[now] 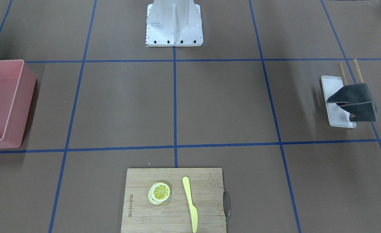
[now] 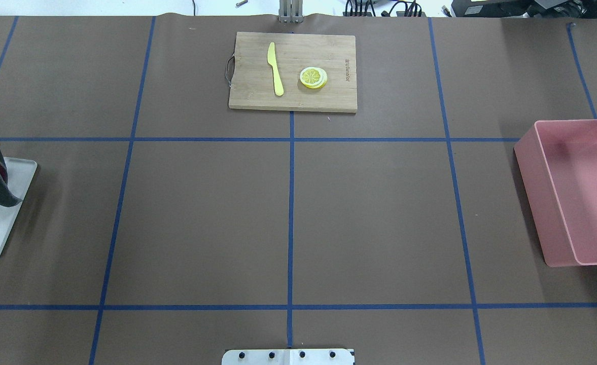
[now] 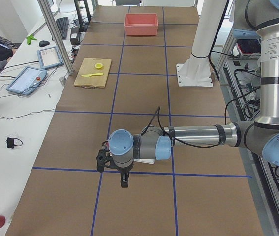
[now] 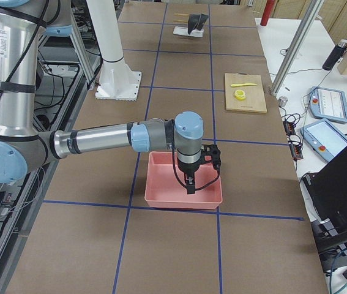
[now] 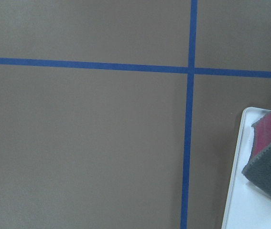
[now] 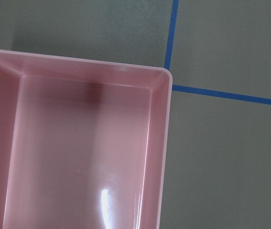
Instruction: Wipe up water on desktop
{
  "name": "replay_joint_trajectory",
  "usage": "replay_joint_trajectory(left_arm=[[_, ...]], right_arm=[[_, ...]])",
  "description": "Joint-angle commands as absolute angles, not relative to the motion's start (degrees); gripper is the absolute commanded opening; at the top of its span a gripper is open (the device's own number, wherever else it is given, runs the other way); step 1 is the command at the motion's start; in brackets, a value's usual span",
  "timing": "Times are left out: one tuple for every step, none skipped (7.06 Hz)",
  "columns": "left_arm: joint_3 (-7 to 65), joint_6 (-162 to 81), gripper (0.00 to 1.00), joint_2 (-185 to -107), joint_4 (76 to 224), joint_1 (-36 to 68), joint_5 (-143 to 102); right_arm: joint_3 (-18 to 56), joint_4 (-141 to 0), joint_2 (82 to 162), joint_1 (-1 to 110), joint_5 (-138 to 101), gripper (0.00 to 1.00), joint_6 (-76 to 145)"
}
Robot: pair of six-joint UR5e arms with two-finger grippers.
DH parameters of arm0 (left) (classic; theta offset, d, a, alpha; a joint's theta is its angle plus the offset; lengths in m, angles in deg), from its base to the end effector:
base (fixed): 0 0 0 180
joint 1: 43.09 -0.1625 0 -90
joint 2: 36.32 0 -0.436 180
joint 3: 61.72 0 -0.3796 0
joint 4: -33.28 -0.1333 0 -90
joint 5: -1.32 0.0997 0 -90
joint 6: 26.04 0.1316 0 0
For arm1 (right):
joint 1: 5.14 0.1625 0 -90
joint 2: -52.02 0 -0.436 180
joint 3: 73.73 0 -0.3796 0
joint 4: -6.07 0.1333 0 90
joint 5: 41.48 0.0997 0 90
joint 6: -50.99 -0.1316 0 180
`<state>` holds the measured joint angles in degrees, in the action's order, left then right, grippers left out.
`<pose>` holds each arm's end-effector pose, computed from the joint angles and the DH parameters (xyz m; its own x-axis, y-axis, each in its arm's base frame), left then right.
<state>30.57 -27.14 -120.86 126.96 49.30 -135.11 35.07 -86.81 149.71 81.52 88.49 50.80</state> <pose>-0.0562 -0.4361 0.7073 0.6880 -0.0415 -0.7245 0.0549 0.9985 -0.0050 0.0238 -0.4294 0.6070 0.7599 -0.1332 0.6362 0.0551 0.9885 0.1410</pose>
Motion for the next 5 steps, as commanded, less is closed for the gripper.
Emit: replay_joint_trajectory(left_arm=[[31.0,-27.2,0.99,-121.4,127.2,49.4,-135.6],[31.2,-27.3,0.99,-122.0,127.9,49.4,-135.6],[31.4,-27.4,0.99,-122.2,131.6,49.4,-135.7],[31.1,-27.4,0.98,-122.1,136.1,49.4,-136.0],[30.8,-27.4,0.99,-122.0,139.0,49.4,-138.7]], right_arm=[[39.0,-86.7,149.7,81.5,88.2,1.0,50.3],[39.8,-86.7,149.6,81.5,88.2,1.0,50.1],[40.2,-86.7,149.6,81.5,88.2,1.0,50.0],[40.4,-86.7,149.2,81.5,88.0,1.0,50.2],[39.7,-86.7,149.2,81.5,87.9,1.0,50.1]])
